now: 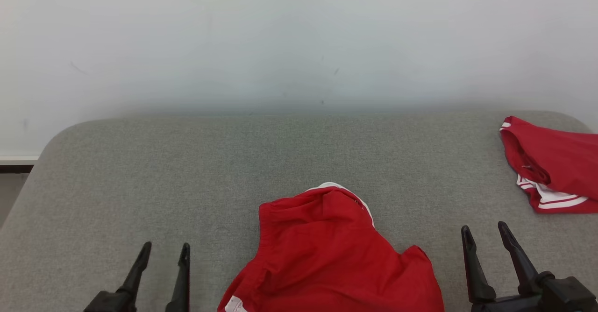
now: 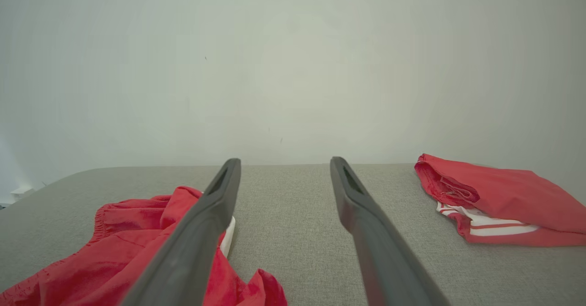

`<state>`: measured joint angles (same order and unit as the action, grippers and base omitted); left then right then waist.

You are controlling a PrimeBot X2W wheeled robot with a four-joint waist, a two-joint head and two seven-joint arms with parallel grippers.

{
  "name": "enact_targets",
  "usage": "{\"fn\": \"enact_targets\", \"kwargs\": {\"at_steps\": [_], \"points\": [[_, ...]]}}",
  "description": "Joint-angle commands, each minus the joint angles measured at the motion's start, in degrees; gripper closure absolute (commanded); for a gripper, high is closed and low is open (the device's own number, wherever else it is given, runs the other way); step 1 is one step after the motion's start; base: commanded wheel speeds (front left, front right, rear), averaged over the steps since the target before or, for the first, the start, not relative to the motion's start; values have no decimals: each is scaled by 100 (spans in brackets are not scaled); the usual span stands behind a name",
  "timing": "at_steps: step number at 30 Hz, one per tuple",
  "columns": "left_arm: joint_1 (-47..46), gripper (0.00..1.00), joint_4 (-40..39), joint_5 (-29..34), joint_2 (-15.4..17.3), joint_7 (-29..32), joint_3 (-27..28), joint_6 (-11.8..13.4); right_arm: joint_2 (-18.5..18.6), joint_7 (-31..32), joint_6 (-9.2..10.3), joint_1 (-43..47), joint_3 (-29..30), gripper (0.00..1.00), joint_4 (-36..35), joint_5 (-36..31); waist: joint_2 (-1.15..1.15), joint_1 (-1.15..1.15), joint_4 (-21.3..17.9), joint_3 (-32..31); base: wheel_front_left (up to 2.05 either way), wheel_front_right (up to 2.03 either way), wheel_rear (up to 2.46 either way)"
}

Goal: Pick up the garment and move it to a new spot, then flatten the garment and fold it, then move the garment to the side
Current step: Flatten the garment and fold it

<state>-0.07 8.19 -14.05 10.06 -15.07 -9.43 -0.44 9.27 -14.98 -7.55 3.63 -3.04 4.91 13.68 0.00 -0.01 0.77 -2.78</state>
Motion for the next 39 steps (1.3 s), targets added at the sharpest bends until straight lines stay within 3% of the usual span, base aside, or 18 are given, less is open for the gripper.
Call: {"fn": "enact_targets", "kwargs": {"at_steps": [1, 9, 26, 39], "points": [[137, 0, -97, 90, -5, -9, 151, 17, 15, -25, 16, 57, -16, 0, -49, -77, 0, 1, 14, -22, 0, 0, 0], [476, 0, -322, 304, 11, -9, 509, -48, 15, -25, 16, 270, -43, 0, -136, -293, 0, 1, 33, -82, 0, 0, 0], [704, 0, -438, 413, -130, -9, 651, -204, -98, -25, 16, 617, 35, 0, -276, -415, 0, 1, 8, -145, 0, 0, 0], [451, 0, 557, 549, -116, -5, -251, -621, 371, -25, 16, 598, -613, 0, 952, -123, 0, 1, -18, -13, 0, 0, 0]]}}
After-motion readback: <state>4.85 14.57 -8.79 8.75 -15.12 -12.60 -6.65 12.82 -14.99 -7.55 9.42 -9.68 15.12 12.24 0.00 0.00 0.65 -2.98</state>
